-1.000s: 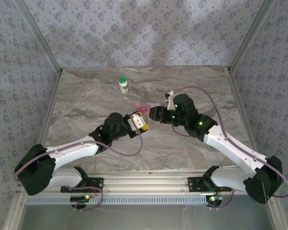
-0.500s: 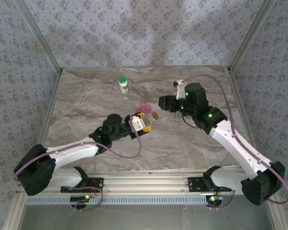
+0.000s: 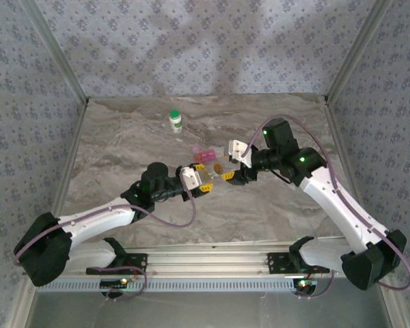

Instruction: Sort the pills into containers

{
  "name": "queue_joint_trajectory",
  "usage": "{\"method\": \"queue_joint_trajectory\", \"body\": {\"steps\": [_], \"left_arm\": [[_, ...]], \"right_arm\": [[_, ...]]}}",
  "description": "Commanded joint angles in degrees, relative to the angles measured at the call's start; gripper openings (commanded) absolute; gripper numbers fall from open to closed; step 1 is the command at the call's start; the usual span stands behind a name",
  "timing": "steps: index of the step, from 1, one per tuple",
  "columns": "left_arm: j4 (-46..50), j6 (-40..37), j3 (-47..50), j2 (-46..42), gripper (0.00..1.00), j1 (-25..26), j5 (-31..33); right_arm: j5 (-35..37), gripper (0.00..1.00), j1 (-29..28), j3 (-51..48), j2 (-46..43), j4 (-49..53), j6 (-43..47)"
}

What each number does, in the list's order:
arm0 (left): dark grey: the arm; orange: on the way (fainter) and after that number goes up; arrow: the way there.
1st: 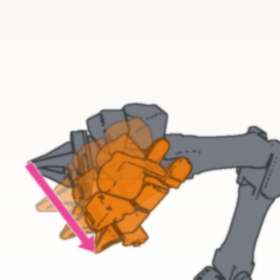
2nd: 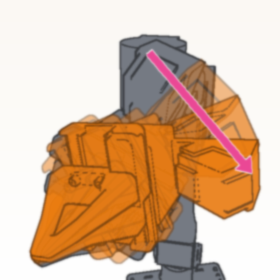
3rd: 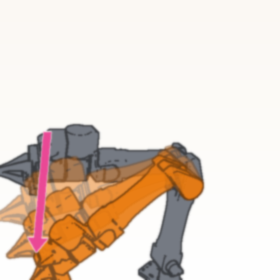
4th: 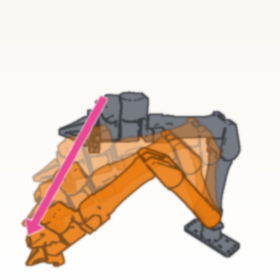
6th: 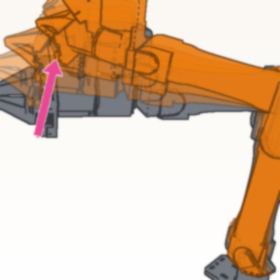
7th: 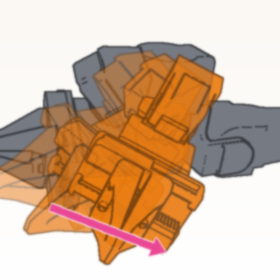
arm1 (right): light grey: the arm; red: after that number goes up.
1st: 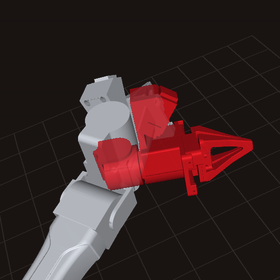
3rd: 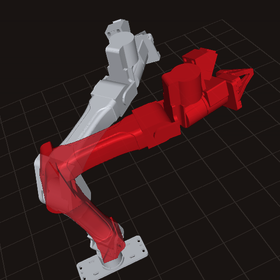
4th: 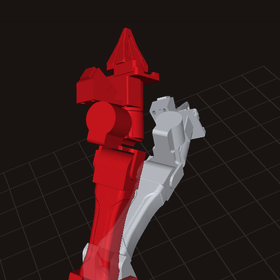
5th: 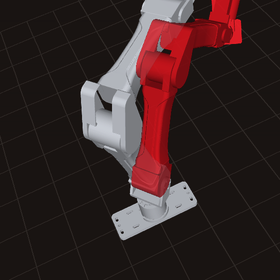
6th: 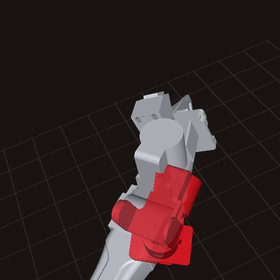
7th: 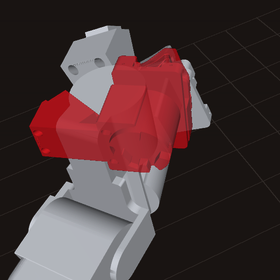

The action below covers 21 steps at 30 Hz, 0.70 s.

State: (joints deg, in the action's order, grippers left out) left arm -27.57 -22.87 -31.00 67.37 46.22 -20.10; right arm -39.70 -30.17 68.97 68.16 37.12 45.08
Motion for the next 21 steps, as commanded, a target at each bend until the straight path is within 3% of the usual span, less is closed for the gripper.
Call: {"method": "queue_joint_trajectory", "body": {"steps": [1,10,14,21], "left_arm": [[0.7,0.4,0.5,-1.1,0.00,-0.3,-2.8],[1.2,0.1,0.1,-1.4,0.00,-0.3,-2.7],[1.6,-0.2,-0.3,-1.7,0.00,-0.3,-2.9],[2.4,-0.2,-1.0,-2.4,0.00,-0.3,-3.7]], "right_arm": [[-2.1,0.62,-1.3,3.2,2.0,4.7,7.1],[-5.5,0.55,-3.4,8.2,5.9,12.7,11.1],[-3.5,0.49,-3.4,7.4,6.0,12.5,10.3],[-0.5,0.49,-4.5,5.4,5.4,9.4,7.5]]}}
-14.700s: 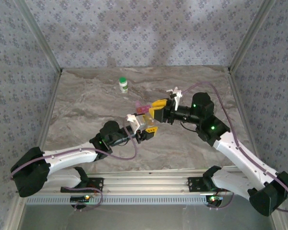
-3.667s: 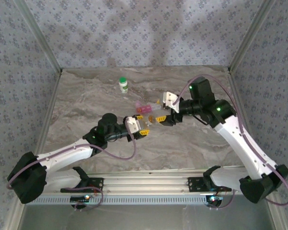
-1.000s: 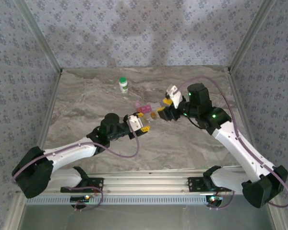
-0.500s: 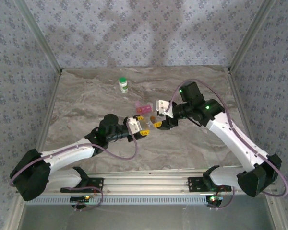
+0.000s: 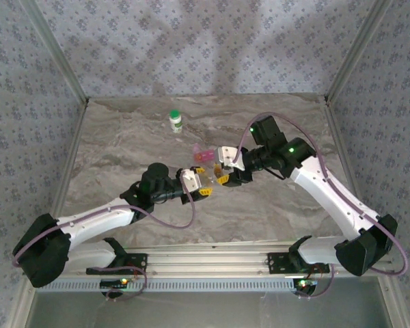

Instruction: Sort the pills into containers

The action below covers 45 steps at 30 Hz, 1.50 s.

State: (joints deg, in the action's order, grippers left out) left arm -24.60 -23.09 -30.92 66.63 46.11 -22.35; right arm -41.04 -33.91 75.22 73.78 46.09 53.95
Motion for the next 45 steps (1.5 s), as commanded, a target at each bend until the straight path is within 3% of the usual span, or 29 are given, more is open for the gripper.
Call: {"method": "queue_joint_trajectory", "body": {"steps": [1,6,12,19,30,37,40,45], "left_arm": [[-0.7,0.1,-1.2,-1.7,0.00,-0.2,-1.6],[0.1,0.4,-1.6,-2.2,0.00,-0.1,-1.8],[0.3,0.5,-1.2,-2.7,0.00,-0.1,-1.2],[2.2,-0.4,-2.0,-1.9,0.00,-0.1,-1.0],[4.1,-2.5,-3.4,-1.3,0.00,0.3,-0.1],[5.2,-4.1,-4.0,0.0,0.00,2.2,2.4],[5.5,-4.3,-4.5,0.8,0.00,2.9,2.9],[2.8,-2.9,-3.6,0.6,0.00,3.0,2.7]], "right_arm": [[1.1,0.51,-0.8,-1.0,-0.1,0.2,-1.4],[1.2,0.54,-1.4,-1.9,-0.1,-0.8,-2.1],[1.3,0.39,-1.9,-0.2,1.2,-0.8,-5.4],[3.4,0.40,-4.0,-0.5,1.9,0.2,-8.7],[1.1,0.28,-2.5,-8.8,0.8,-10.9,-36.9],[0.5,0.23,1.0,-10.5,1.2,-18.5,-60.0],[-0.1,0.30,1.2,-11.4,-0.1,-21.2,-63.2],[6.0,0.39,1.3,-11.8,-4.3,-19.6,-61.2]]}}
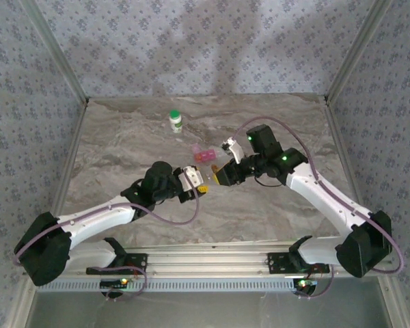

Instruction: Sort the pills into containers

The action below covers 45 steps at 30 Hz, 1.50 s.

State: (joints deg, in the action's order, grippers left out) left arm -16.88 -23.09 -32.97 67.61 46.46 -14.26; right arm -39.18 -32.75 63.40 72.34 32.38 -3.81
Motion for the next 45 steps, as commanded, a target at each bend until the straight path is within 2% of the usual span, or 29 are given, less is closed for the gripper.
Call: {"method": "queue_joint_trajectory", "body": {"steps": [1,5,8,18,32,39,45], "left_arm": [[-5.0,-2.7,-1.6,-0.4,0.00,2.6,-5.4],[-5.4,-2.1,-1.5,-0.3,0.00,2.6,-6.1],[-5.6,-1.5,-1.5,-0.5,0.00,2.6,-6.4],[-6.4,-0.3,-1.8,-0.3,0.00,2.5,-7.3],[-6.8,-0.5,-2.2,-0.2,0.00,2.5,-7.4],[-8.1,-0.2,-2.2,0.4,0.00,2.6,-6.9],[-8.9,-0.4,-2.3,0.5,0.00,2.6,-5.7]], "right_arm": [[5.2,0.41,0.2,-0.3,-3.8,-5.5,-2.6],[8.5,0.53,0.6,-1.7,-7.4,-4.5,1.9],[8.9,0.58,1.1,-2.0,-9.0,-3.9,3.8],[7.2,0.58,1.3,-1.4,-7.5,-4.1,4.9],[6.0,0.57,1.3,-1.4,-3.0,-6.0,0.4],[7.5,0.48,1.0,-2.4,-1.6,-6.9,-5.4],[15.6,0.30,0.5,-6.4,-1.4,-11.5,-21.2]]}}
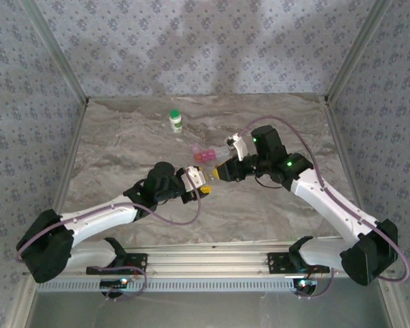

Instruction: Sort the pills into containers

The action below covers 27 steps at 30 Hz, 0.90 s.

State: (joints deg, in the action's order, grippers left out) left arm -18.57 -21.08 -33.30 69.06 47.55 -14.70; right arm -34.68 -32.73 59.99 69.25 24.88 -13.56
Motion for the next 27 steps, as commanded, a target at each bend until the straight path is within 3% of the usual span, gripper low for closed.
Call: {"method": "queue_joint_trajectory", "body": {"steps": [1,5,15,23,27], "left_arm": [[-7.3,-2.4,-2.0,-0.9,0.00,1.4,-5.1],[-7.3,-2.3,-2.1,-0.5,0.00,1.4,-4.6],[-7.3,-2.0,-1.6,-0.7,0.00,1.4,-4.4],[-7.5,-2.1,-1.5,-0.9,0.00,1.5,-3.7],[-7.8,-2.1,-1.5,-0.6,0.00,1.5,-2.4]], "right_arm": [[12.6,0.28,0.3,-4.1,1.5,-5.3,-15.1],[14.1,0.29,-0.6,-7.0,0.4,-9.8,-23.7],[11.8,0.59,-1.9,-3.9,-1.0,-8.6,-23.6],[12.1,0.53,-2.0,-3.8,-1.8,-7.7,-23.9],[10.5,0.59,-2.4,-5.1,-1.9,-8.3,-25.2]]}}
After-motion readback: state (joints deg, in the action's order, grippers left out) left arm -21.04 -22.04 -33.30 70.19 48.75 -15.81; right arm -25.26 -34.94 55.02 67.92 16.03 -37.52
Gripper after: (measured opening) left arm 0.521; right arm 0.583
